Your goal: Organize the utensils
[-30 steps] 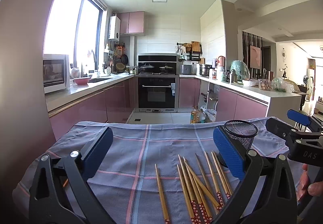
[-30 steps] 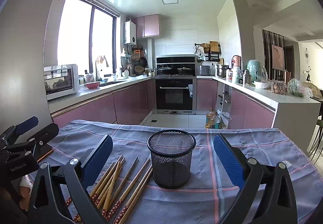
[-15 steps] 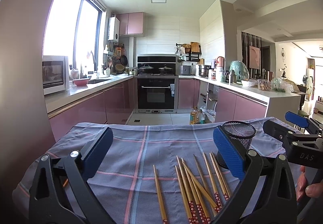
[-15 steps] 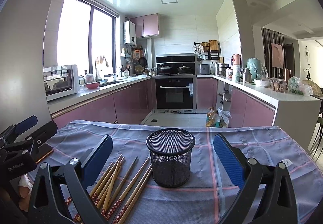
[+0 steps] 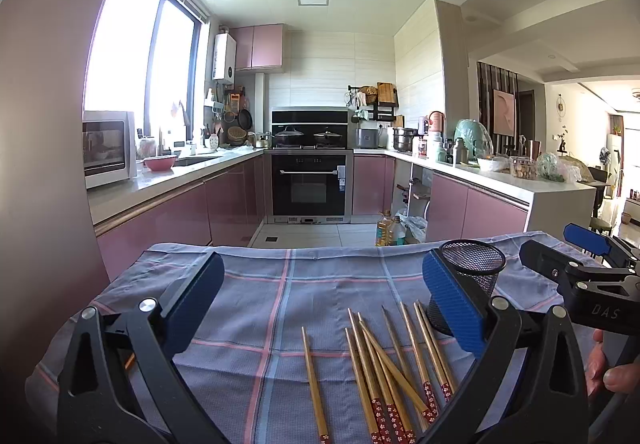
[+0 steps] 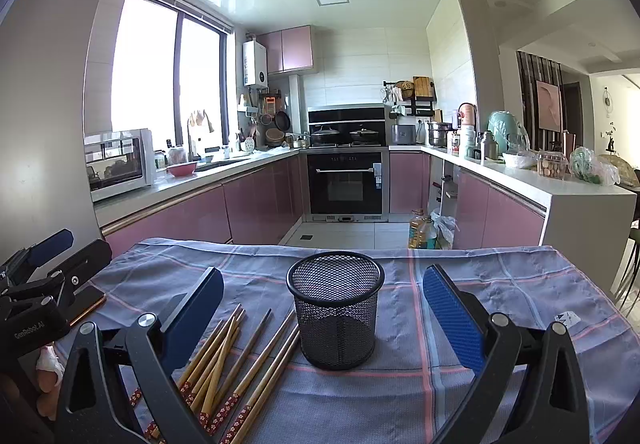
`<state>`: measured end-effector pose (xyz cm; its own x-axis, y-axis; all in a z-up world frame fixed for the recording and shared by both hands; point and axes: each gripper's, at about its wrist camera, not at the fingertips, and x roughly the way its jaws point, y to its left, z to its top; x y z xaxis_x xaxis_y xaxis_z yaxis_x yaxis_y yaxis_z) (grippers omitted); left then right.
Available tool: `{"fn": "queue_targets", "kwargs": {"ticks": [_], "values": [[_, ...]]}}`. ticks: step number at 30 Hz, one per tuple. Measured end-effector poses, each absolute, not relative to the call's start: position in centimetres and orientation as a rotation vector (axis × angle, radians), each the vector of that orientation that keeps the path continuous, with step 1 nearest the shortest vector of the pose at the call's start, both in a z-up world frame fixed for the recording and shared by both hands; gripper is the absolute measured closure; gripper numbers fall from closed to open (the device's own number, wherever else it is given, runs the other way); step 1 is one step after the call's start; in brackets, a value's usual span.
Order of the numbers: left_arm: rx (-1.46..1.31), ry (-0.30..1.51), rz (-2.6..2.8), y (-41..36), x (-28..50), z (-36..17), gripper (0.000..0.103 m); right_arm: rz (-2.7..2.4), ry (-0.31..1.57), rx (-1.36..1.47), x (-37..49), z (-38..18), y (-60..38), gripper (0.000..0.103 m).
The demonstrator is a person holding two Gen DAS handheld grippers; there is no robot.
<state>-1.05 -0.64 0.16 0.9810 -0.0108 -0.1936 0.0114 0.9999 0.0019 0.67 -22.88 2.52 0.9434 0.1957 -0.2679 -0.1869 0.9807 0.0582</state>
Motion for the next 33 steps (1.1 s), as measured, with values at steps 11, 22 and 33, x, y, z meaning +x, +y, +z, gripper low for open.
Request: {"fn": "queue_targets", "kwargs": {"ticks": [11,22,33], "values": [[0.004,0.196,-0.01,-0.9,-1.03,0.21,0.005,0.195,0.281,0.034,0.79,2.37,-22.91,0.006],[0.004,0.195,-0.01,-0.9,-1.04,0.18,0.005,0.193,0.278,0.036,0.77,2.41,-22.95,0.006],[0.003,0.198,-0.01,-0.98,-0.95,0.19,0.005,0.196,0.278,0.038,0.61,2.45,-23.01,0.006]]}}
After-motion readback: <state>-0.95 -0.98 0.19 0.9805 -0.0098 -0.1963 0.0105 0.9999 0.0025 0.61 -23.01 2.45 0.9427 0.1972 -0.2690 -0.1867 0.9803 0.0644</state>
